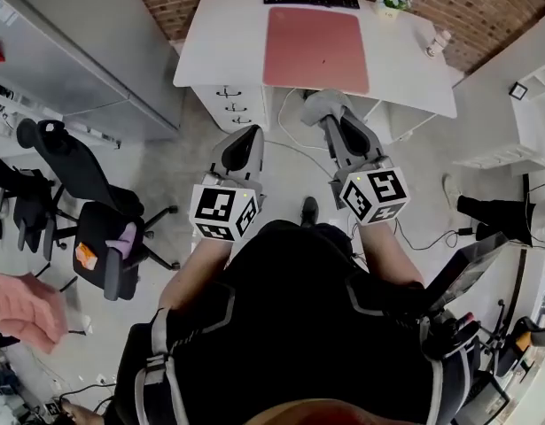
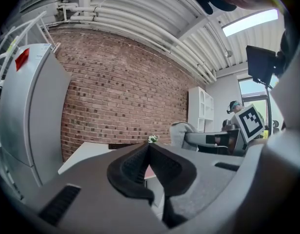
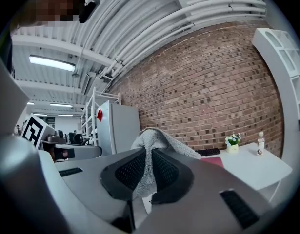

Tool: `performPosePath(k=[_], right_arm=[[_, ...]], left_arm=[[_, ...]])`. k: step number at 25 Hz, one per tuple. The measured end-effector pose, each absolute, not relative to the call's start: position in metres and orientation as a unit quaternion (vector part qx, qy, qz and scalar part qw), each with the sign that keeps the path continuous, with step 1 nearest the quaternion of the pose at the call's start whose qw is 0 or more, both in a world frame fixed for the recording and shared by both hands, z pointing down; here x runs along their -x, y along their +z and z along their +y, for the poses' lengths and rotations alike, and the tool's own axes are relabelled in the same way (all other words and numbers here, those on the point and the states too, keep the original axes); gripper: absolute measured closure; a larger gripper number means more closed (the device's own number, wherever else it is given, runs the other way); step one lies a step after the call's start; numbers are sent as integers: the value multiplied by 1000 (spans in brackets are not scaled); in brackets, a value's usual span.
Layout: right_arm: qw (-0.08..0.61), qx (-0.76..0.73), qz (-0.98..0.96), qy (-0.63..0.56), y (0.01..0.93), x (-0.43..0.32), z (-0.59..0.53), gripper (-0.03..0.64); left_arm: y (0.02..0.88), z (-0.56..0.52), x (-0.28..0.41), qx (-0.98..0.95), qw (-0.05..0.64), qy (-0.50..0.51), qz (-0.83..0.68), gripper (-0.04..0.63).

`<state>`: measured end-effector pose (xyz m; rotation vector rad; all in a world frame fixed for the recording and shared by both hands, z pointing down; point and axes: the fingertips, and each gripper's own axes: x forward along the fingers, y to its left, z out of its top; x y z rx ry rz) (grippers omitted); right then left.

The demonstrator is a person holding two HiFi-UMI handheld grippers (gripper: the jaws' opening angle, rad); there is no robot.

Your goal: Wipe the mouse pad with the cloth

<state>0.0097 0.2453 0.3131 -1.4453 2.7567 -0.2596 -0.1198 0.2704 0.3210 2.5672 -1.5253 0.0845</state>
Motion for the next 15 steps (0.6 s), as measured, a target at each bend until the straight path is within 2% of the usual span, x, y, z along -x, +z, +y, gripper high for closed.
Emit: performPosePath(k=[15], right_arm=[[10, 432, 897, -92, 334, -95, 160, 577]], left_arm=[[330, 185, 43, -837, 73, 61, -539, 595]])
